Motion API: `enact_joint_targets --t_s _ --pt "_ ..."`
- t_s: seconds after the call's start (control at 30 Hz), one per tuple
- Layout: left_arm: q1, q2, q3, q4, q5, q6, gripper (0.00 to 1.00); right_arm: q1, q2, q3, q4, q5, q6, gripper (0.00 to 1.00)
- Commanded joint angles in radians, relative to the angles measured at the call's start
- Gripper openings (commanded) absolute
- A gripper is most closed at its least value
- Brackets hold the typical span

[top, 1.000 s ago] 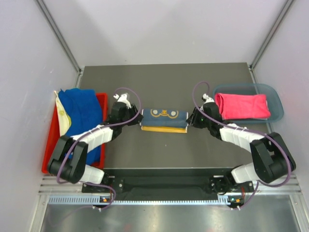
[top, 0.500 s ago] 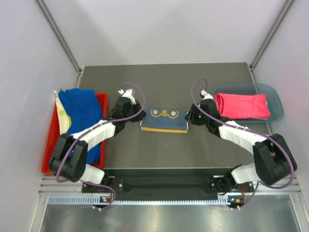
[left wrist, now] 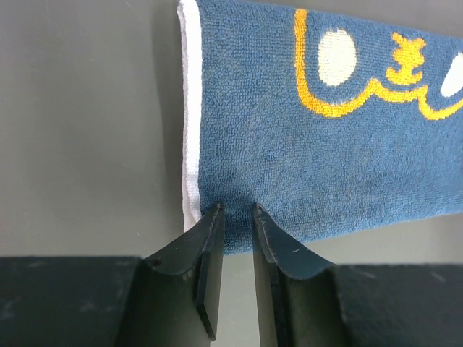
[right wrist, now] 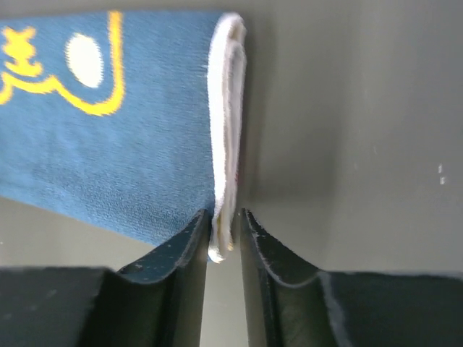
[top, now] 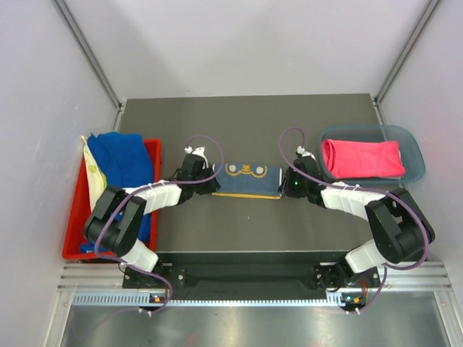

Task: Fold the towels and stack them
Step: Fold the towel

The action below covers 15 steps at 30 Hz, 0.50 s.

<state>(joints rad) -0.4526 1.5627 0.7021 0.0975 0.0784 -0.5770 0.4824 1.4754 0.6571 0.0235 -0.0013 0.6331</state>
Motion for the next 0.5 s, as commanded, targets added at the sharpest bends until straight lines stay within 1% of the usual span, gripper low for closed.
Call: enact_joint_targets --t_s 0.0,0.13,0.23,0.27,0.37,0.43,0.47 --pt "-0.003 0.017 -0.012 0.008 -0.023 -0.015 0.27 0.012 -0.006 -0.019 0.03 0.006 0.022 0.23" --pt "-0.008 0.016 -0.007 -0.004 -0.031 -0.017 0.27 0.012 0.016 -0.017 0.016 -0.031 0.025 0.19" --pt "-0.009 0.01 -0.006 -0.016 -0.037 -0.015 0.27 0.012 0.017 -0.017 0.001 -0.032 0.023 0.14" --pt "-0.009 0.007 -0.009 -0.019 -0.04 -0.014 0.27 0.01 0.013 -0.02 -0.002 -0.031 0.023 0.1" --pt "-0.009 0.005 -0.003 -0.041 -0.049 -0.009 0.27 0.01 0.016 -0.024 -0.01 -0.032 0.02 0.07" --pt "-0.009 -0.01 0.002 -0.048 -0.049 -0.004 0.28 0.01 0.02 -0.017 -0.019 -0.037 0.014 0.08" --pt "-0.009 -0.019 0.016 -0.064 -0.051 0.006 0.28 0.01 0.016 -0.016 -0.02 -0.035 0.016 0.11"
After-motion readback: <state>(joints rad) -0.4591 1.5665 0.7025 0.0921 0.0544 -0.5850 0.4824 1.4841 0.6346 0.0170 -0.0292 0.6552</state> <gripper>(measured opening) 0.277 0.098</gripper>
